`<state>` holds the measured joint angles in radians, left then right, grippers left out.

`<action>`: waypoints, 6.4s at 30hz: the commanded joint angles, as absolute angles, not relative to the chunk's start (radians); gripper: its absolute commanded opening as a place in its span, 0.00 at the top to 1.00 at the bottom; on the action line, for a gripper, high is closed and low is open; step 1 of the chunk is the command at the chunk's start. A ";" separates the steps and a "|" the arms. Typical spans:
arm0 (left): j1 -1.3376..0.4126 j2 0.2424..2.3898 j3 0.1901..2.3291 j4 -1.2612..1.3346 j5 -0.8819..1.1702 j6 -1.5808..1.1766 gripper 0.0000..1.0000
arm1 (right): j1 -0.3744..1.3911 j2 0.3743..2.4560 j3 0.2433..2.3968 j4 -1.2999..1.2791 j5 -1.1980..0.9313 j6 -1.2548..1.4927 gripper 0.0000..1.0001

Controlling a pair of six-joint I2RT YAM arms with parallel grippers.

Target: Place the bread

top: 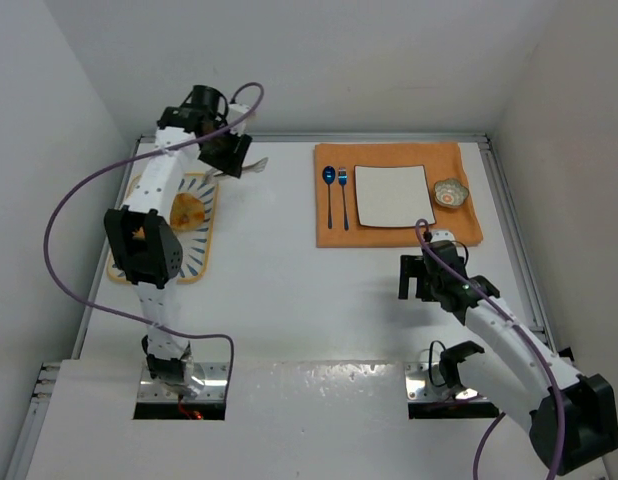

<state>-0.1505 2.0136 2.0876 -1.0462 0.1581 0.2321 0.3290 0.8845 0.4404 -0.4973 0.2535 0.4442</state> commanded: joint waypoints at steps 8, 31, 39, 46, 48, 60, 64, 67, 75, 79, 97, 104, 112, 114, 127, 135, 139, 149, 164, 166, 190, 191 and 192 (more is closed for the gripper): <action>0.164 1.614 1.749 -1.017 0.138 0.325 0.30 | 0.327 0.902 0.437 -0.413 0.193 0.439 0.01; 0.396 1.712 1.430 -0.759 0.345 0.315 0.35 | 0.327 0.896 0.431 -0.431 0.156 0.445 0.01; 0.425 1.743 1.390 -0.798 0.446 0.318 0.62 | 0.327 0.848 0.439 -0.472 0.182 0.443 0.02; 0.476 1.743 1.537 -0.971 0.494 0.359 1.00 | 0.328 0.839 0.436 -0.471 0.190 0.446 0.02; 0.476 1.743 1.575 -0.995 0.503 0.373 1.00 | 0.328 0.851 0.440 -0.462 0.186 0.446 0.02; 0.095 1.856 1.934 -1.019 0.549 0.256 1.00 | 0.316 0.857 0.451 -0.503 0.284 0.468 0.02; -0.177 2.017 2.170 -0.992 0.508 0.207 1.00 | 0.265 0.856 0.446 -0.577 0.291 0.485 0.02; -0.345 2.107 2.233 -0.863 0.448 0.167 1.00 | 0.238 0.836 0.431 -0.591 0.273 0.466 0.02; -0.558 2.302 2.253 -0.436 0.336 0.037 1.00 | 0.235 0.811 0.468 -0.661 0.268 0.420 0.02; -0.577 2.358 2.258 -0.423 0.305 0.026 1.00 | 0.233 0.798 0.480 -0.681 0.279 0.407 0.01; -0.557 2.310 2.204 -0.413 0.331 0.069 0.43 | 0.230 0.827 0.502 -0.670 0.204 0.405 0.01; -0.546 2.272 2.236 -0.422 0.370 0.048 0.40 | 0.233 0.811 0.500 -0.661 0.123 0.437 0.01; -0.518 2.218 2.278 -0.442 0.370 0.065 0.43 | 0.236 0.796 0.488 -0.649 0.012 0.456 0.02; -0.493 2.204 2.304 -0.466 0.370 0.052 0.43 | 0.236 0.793 0.491 -0.652 0.005 0.448 0.02; 0.113 1.570 1.754 -0.941 0.561 0.462 0.44 | 0.247 0.934 0.505 -0.459 -0.208 0.408 0.03; 0.480 1.423 1.522 -1.152 0.509 0.813 0.44 | 0.278 1.161 0.647 -0.480 -0.325 0.311 0.04; 0.625 1.534 1.581 -1.219 0.531 0.896 0.45 | 0.298 1.181 0.658 -0.456 -0.357 0.302 0.04; 0.667 1.811 1.848 -1.289 0.479 1.126 0.44 | 0.305 1.152 0.618 -0.456 -0.365 0.295 0.04; 0.687 1.902 1.789 -1.298 0.469 1.161 0.40 | 0.304 1.106 0.609 -0.495 -0.324 0.291 0.04; 0.696 1.917 1.789 -1.298 0.469 1.161 0.40 | 0.304 1.112 0.615 -0.495 -0.321 0.296 0.04; 0.716 1.870 1.807 -1.298 0.611 1.123 0.44 | 0.327 1.088 0.658 -0.526 -0.264 0.328 0.04; 0.716 1.861 1.798 -1.298 0.611 1.132 0.44 | 0.325 1.083 0.652 -0.525 -0.262 0.330 0.04; 0.716 1.861 1.786 -1.298 0.611 1.132 0.44 | 0.327 1.081 0.650 -0.520 -0.262 0.331 0.04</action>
<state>0.7021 1.9335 1.8072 -1.2835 0.5545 1.1065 0.3187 1.1091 0.6193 -0.5266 -0.2794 0.3359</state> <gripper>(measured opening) 0.566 0.961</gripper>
